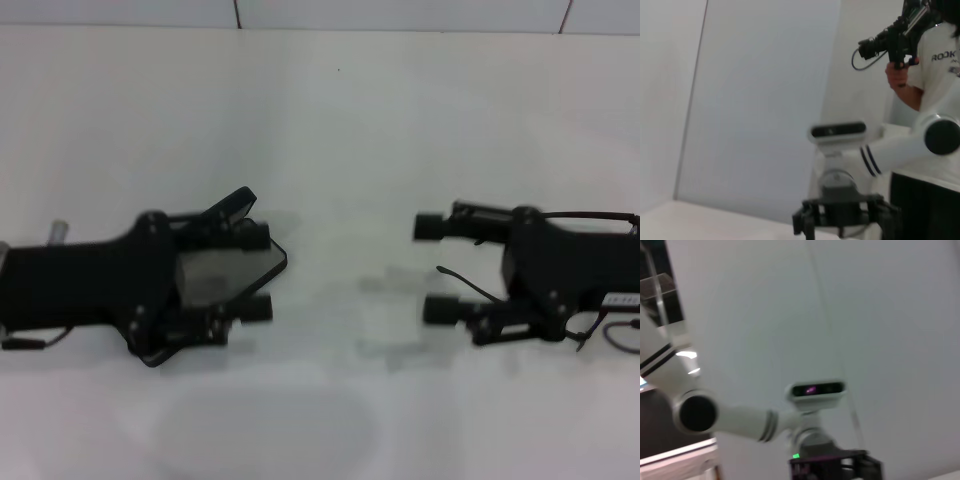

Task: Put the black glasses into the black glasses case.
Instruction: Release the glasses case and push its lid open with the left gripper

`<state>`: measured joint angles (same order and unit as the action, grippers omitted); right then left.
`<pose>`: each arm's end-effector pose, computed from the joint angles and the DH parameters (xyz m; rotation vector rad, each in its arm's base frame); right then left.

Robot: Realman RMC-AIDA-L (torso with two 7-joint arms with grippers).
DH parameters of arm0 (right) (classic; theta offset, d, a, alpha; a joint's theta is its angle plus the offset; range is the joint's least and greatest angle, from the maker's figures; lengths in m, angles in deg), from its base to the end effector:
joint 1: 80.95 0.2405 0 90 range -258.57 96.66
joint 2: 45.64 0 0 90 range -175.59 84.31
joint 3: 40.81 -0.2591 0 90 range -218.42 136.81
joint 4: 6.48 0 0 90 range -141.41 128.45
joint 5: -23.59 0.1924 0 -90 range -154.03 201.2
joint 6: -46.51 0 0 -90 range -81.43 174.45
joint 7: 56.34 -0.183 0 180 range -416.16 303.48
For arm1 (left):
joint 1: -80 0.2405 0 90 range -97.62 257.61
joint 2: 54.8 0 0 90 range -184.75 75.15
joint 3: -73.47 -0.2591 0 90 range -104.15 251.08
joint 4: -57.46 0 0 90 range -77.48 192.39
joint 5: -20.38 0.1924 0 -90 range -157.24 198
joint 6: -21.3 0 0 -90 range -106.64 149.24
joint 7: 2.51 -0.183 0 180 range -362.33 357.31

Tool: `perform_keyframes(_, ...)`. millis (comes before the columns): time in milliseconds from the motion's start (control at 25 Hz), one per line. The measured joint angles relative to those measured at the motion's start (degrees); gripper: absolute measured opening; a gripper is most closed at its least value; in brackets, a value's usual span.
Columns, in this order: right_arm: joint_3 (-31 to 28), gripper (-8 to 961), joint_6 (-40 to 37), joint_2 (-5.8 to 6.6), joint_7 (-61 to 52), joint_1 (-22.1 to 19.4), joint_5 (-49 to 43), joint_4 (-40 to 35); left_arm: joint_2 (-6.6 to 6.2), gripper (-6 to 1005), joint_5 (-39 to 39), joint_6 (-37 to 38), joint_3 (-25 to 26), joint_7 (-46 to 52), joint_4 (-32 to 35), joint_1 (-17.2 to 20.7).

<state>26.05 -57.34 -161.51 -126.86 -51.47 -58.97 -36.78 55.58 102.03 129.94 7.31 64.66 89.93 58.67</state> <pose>0.1700 0.2758 -0.0357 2.8017 -0.2918 -1.2173 -0.2182 0.2511 0.0038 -2.8800 -0.2888 -1.2034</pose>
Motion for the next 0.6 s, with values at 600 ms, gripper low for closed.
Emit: perform_keyframes(600,-19.7,850,-5.8,0.69,3.1,-8.8,0.5,-0.7,9.37,629,35.2,-14.4,9.8,52.9,60.8,1.3)
